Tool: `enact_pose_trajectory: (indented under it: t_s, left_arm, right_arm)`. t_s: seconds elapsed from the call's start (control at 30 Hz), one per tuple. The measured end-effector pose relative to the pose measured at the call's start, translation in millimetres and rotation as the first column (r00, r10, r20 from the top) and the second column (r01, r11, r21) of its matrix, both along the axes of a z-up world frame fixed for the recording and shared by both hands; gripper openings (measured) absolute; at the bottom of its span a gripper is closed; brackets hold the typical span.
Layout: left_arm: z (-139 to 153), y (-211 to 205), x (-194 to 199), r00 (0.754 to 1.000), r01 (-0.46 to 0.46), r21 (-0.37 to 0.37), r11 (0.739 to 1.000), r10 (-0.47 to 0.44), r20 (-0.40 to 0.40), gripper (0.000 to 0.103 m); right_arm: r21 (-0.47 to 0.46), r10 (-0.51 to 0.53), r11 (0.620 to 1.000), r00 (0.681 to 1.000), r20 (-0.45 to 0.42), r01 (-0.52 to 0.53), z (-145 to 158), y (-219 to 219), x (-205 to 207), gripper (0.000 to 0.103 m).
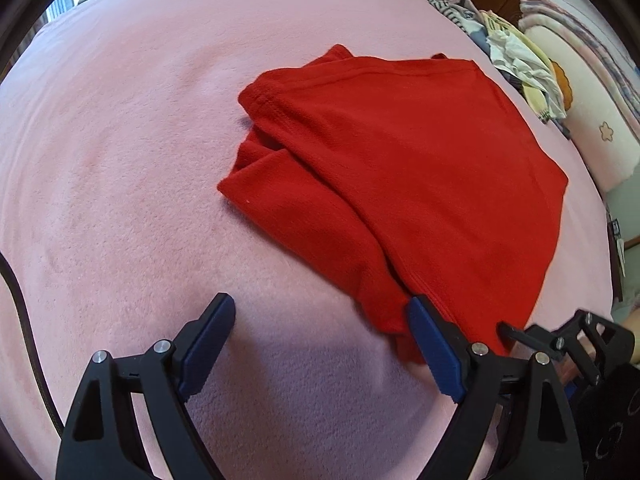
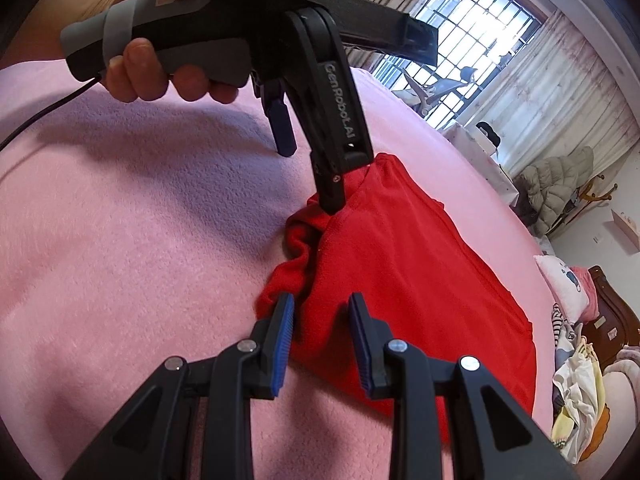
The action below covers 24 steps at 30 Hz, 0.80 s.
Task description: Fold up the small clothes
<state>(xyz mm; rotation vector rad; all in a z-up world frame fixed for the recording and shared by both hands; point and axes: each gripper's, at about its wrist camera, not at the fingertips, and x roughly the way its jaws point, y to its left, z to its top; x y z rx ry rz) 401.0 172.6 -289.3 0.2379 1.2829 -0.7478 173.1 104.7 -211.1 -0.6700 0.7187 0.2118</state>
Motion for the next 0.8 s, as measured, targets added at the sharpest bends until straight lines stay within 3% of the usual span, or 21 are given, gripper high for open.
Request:
enact_pose_trajectory:
  t_s: [0.23,0.4,0.63,0.8]
  left_arm:
    - [10,-3,-24,0.994,0.043,0.069,0.997,-0.049,0.097,0.087]
    - [11,0,-44,0.996,0.010,0.063,0.998,-0.016,0.085,0.087]
    - [21,16,-45,0.991,-0.125,-0.072,0.989,0.128,0.038,0.087]
    - [22,15,-28,0.989,-0.145,-0.078,0.986,0.147,0.014,0.087]
  right_arm:
    - [0.015,-0.022,1.000,1.000,0.007,0.021,3,-2,4,0.028]
    - [0.020,-0.043,0.999,0.999,0.006,0.043,3,-4,6,0.028]
    - [0.017,-0.066,0.998,0.998,0.000,0.066,1,-4,9,0.028]
    - [0.015,-0.060,0.998,0.998,-0.008,0.060,2,-7,9,0.028]
